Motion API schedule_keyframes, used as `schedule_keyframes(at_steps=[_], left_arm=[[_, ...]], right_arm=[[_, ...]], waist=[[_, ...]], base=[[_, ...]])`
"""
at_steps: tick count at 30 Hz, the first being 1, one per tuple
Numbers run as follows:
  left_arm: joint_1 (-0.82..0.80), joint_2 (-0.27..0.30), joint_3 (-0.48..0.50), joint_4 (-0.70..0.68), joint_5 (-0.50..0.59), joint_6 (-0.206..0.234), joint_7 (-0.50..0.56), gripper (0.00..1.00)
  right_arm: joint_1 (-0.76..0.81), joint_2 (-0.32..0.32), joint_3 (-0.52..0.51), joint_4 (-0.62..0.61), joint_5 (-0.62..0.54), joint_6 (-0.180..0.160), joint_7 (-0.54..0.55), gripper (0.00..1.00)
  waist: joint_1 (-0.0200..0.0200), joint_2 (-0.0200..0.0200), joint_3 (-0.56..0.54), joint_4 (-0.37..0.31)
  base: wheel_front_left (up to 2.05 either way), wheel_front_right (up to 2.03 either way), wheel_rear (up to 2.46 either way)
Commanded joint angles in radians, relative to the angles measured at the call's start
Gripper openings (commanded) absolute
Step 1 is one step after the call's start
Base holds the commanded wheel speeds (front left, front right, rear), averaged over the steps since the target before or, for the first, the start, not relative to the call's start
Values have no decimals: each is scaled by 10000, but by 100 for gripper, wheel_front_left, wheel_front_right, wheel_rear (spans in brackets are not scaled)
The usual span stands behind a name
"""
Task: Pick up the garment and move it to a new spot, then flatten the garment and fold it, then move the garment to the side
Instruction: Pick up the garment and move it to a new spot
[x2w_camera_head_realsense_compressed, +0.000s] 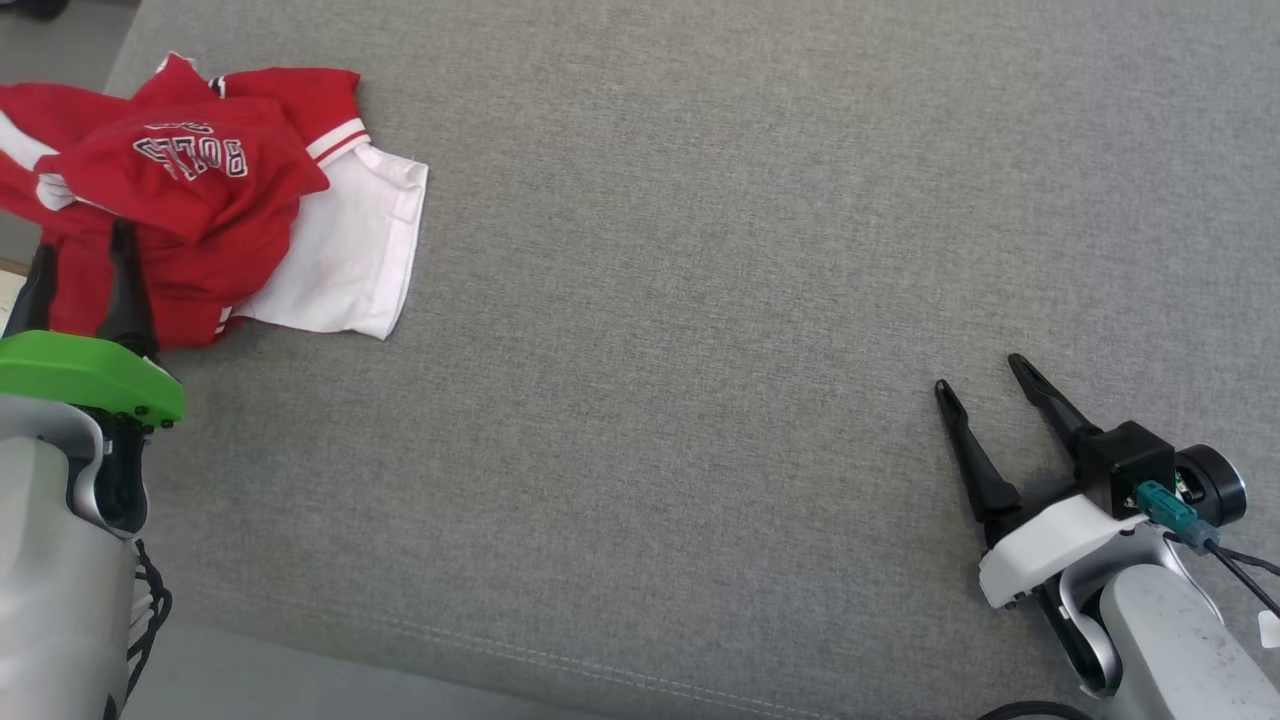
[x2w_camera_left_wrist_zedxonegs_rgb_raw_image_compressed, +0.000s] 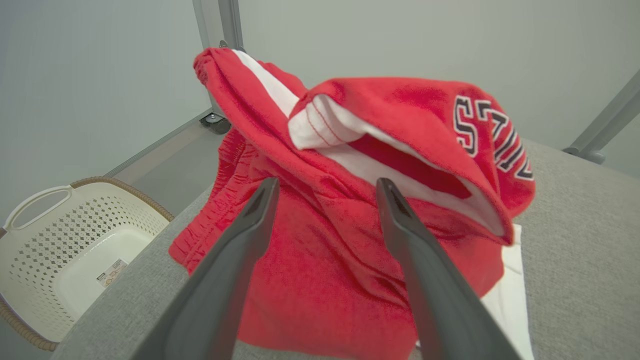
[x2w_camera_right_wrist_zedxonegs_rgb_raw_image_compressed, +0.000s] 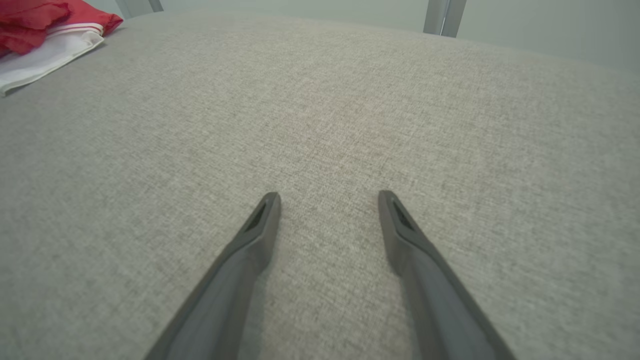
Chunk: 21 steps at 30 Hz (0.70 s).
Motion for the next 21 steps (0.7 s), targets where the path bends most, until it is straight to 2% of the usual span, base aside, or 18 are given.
schedule_keyframes(at_steps=[1, 5, 6, 7, 8, 13, 16, 18, 21], left_arm=[[-289, 58, 60, 419, -103, 4, 0, 100], [-758, -68, 319, 1206, -185, 4, -3, 100], [-772, -73, 443, 1257, -136, 5, -3, 81], [-765, -105, 531, 1347, -88, 5, -2, 24], [-767, -131, 621, 1453, -45, 7, 0, 0], [-958, -33, 1001, 1357, 252, 6, -3, 0], [-831, 68, 1547, -14, 1095, 6, -3, 0], [-658, -101, 1689, -929, 1610, 5, -2, 0], [-462, -381, 1405, -2340, 2275, 6, -3, 0]], right_arm=[[-106, -42, -24, -8, -16, -10, -29, 100], [-168, 3, 55, 86, -12, -13, -6, 100], [-167, 11, 74, 96, 6, -13, -6, 100], [-168, 13, 93, 113, 29, -13, -6, 100], [-180, 20, 98, 130, 54, -13, -6, 100], [-267, 127, 88, 162, 113, -13, -6, 100], [-243, 367, 50, 153, 210, -11, -9, 100], [-181, 531, 44, 190, 280, -13, -10, 100], [-107, 831, 52, 286, 374, -11, -10, 100]], waist=[[0, 0, 342, -326], [0, 0, 426, -485], [0, 0, 424, -513], [0, 0, 420, -543], [0, 0, 412, -580], [0, 0, 267, -712], [0, 0, -34, -805], [0, 0, -263, -866], [0, 0, -631, -1016]], base=[[0, 0, 0], [0, 0, 0], [0, 0, 0], [0, 0, 0], [0, 0, 0], [0, 0, 0], [0, 0, 0], [0, 0, 0], [0, 0, 0]])
